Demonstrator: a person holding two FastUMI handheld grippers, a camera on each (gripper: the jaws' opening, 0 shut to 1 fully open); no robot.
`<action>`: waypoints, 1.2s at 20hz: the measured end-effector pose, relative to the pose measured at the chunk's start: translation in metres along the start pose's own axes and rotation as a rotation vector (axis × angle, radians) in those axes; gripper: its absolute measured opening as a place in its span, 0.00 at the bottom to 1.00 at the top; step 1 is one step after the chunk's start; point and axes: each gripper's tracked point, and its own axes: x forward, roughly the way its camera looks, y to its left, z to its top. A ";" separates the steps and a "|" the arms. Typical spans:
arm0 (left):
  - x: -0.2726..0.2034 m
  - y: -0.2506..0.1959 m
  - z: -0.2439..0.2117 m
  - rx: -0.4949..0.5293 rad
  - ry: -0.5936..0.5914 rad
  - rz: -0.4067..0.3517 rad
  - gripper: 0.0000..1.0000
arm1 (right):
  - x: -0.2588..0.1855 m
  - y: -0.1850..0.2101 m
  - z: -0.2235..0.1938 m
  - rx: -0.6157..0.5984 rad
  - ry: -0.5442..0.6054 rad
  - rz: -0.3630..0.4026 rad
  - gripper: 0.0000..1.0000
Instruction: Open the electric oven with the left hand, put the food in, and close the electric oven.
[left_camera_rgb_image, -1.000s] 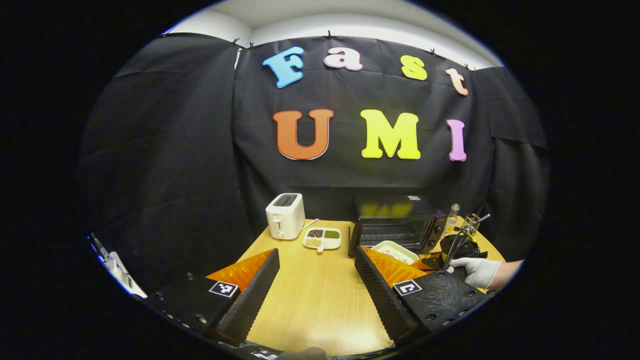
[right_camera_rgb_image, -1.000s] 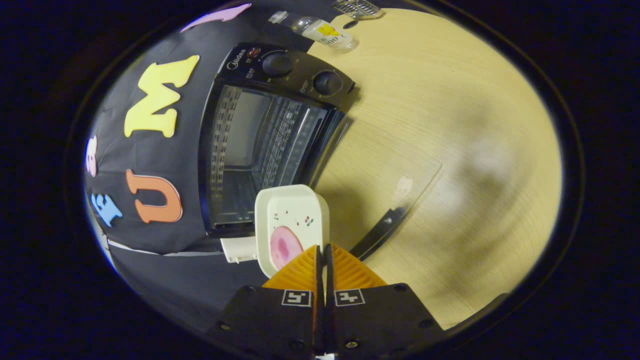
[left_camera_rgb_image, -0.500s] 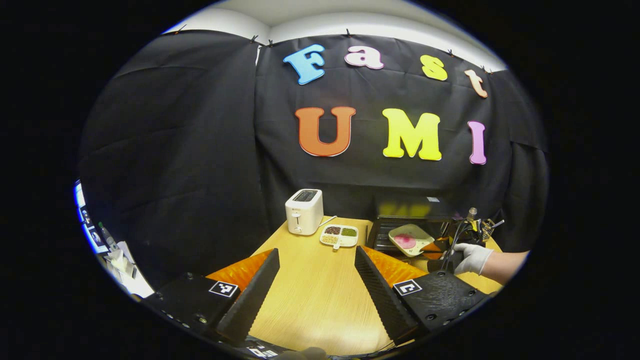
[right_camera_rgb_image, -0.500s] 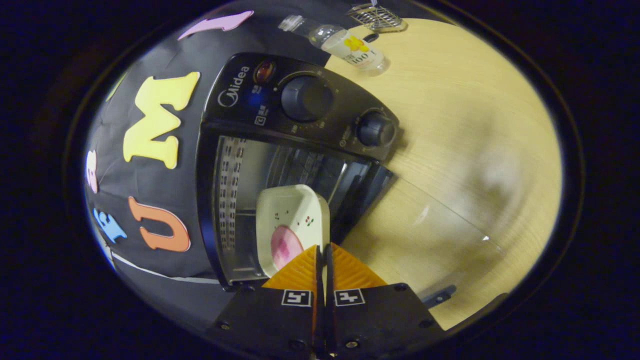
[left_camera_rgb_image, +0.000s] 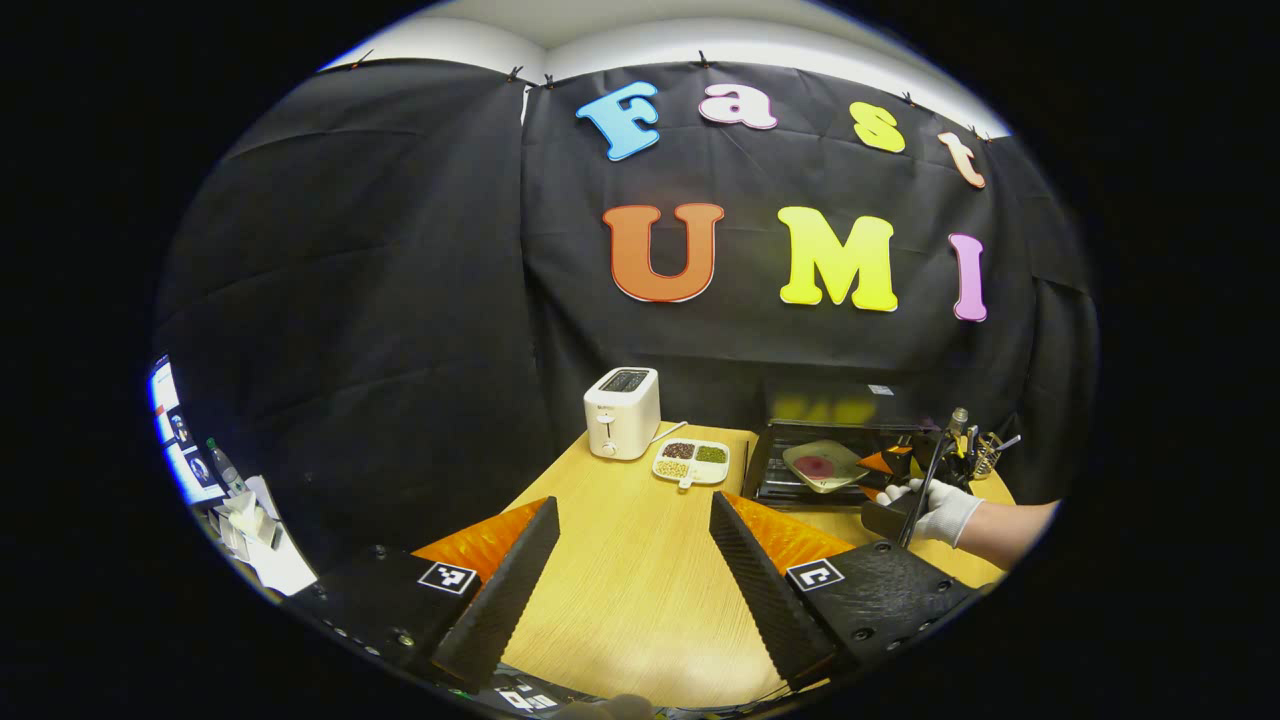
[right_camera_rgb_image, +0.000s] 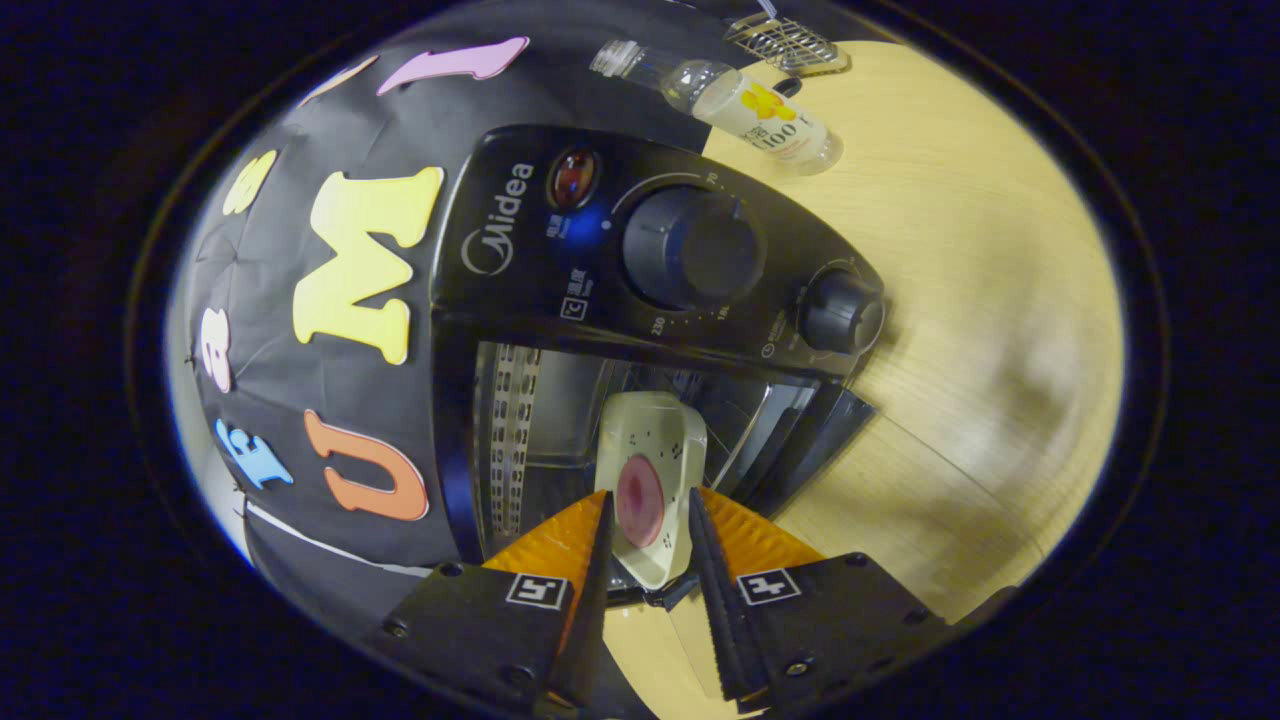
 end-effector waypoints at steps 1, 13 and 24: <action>0.002 -0.002 0.001 -0.001 -0.006 -0.006 0.97 | -0.005 0.002 0.001 -0.004 0.000 0.007 0.52; 0.009 -0.045 0.000 0.020 -0.047 -0.188 0.97 | -0.126 -0.025 0.028 -0.302 -0.064 -0.103 0.98; 0.006 -0.167 -0.038 0.109 -0.025 -0.312 0.96 | -0.312 -0.049 0.119 -0.982 -0.191 -0.196 1.00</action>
